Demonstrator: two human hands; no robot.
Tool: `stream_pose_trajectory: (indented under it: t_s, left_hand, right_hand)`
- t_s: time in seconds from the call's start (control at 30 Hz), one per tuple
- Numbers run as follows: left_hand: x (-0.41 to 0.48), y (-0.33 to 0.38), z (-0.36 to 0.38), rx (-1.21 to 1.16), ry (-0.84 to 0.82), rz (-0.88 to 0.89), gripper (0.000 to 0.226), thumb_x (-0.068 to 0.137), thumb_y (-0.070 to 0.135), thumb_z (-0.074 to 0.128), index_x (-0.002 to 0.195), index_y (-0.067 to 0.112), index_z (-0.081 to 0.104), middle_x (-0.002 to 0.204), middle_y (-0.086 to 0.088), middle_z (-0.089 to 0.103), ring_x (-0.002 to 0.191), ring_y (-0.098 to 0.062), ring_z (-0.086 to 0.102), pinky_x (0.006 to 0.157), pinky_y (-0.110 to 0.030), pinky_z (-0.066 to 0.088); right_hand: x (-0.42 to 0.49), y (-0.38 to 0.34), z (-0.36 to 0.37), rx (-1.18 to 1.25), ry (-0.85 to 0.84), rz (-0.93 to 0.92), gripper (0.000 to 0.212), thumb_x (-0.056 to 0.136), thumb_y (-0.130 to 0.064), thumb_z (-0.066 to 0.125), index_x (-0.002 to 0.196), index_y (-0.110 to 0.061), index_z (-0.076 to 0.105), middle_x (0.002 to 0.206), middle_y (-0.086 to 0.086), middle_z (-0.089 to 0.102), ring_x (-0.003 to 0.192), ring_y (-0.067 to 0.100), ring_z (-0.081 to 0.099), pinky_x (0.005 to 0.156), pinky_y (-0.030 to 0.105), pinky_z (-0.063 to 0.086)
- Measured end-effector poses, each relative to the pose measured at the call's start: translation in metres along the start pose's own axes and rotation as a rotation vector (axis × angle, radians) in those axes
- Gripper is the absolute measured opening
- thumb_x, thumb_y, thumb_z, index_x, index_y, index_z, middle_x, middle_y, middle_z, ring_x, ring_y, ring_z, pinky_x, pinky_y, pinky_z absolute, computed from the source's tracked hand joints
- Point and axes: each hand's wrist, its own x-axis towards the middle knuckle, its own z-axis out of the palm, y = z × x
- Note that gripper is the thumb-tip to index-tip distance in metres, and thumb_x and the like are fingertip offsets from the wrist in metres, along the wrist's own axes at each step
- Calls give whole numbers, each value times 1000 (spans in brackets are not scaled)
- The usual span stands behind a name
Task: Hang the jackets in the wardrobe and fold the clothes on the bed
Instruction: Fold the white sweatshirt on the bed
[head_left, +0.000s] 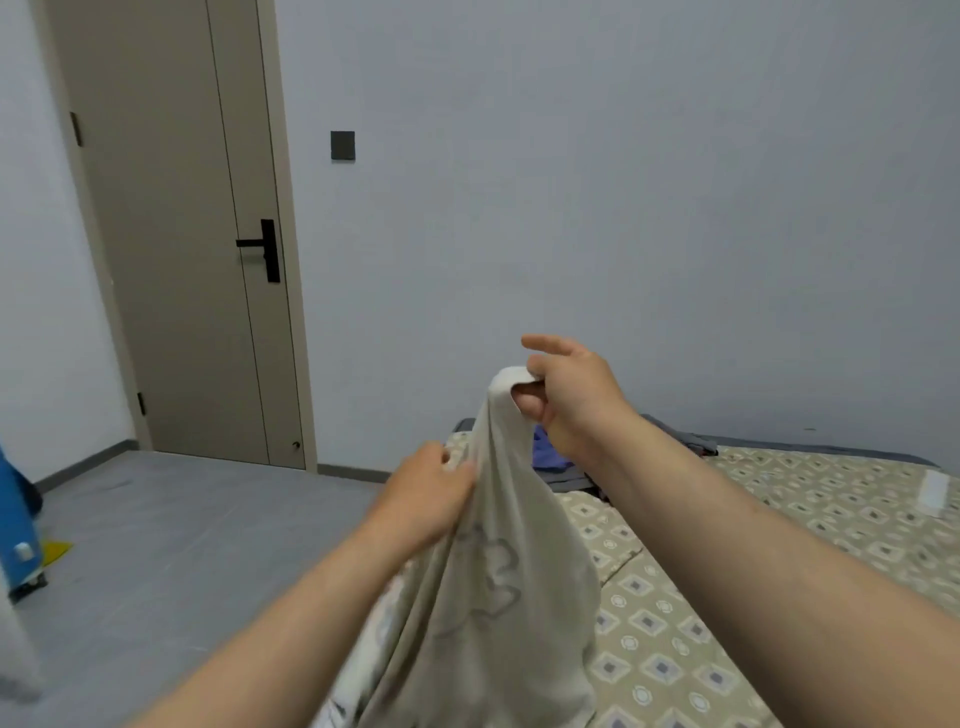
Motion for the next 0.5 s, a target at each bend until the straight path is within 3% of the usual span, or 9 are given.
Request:
stream_pose_trajectory:
  t_s: [0.07,0.1,0.17,0.23,0.3,0.37,0.43,0.5]
  left_hand:
    - [-24,16,21,-116,280,206,27,88,46,51,99,22,51,101,8,53,101,-18,54,77,-33,43]
    - [-33,22,30,-77,378,299,35,84,51,51,105,23,50,103,11,47,102,-13,48,80,-30,41]
    - [-41,26,48,11,420,360,55,79,61,52,118,22,46,112,9,40,108,-12,39,88,-28,39]
    - [-37,31,64,-19,242,156,75,76,68,60,128,19,40,125,4,35,121,-18,38,96,-33,41]
    - [-27,36,74,-103,79,-115,96,68,71,69,136,13,34,136,-6,32,129,-28,40,100,-37,40]
    - [-18,30,83,-138,82,-197,105,64,67,76,139,12,28,139,-8,29,131,-30,39,104,-37,38]
    - [-8,17,87,-159,164,-190,92,70,55,77,137,14,30,135,-9,33,127,-32,40,106,-38,38]
    - [2,6,81,-239,217,-162,50,82,37,67,124,17,51,121,-9,51,115,-34,51,97,-32,45]
  right_hand:
    - [-1,-6,10,32,-37,7,31,93,7,38,99,-10,63,90,13,61,63,17,65,56,25,56]
    - [-2,-9,14,49,-63,5,33,93,9,36,101,-8,63,96,15,63,76,20,70,65,27,59]
    - [-4,-15,24,100,-111,-7,44,88,17,28,113,-3,59,113,22,62,101,31,68,82,36,59]
    - [-9,-27,31,134,-158,-12,54,87,22,25,126,-2,53,129,26,56,117,36,61,94,44,54]
    - [-15,-39,35,126,-239,-8,59,86,22,26,135,-2,50,134,24,55,121,31,59,103,46,48]
    - [-22,-49,39,107,-349,-9,62,84,22,27,136,-3,48,141,20,52,126,25,56,107,49,44]
    - [-26,-56,41,87,-421,-10,66,84,22,29,143,-5,42,149,16,43,134,25,48,106,50,44]
    - [-26,-60,42,52,-429,-31,63,85,21,31,139,-9,45,150,15,39,137,28,43,102,48,48]
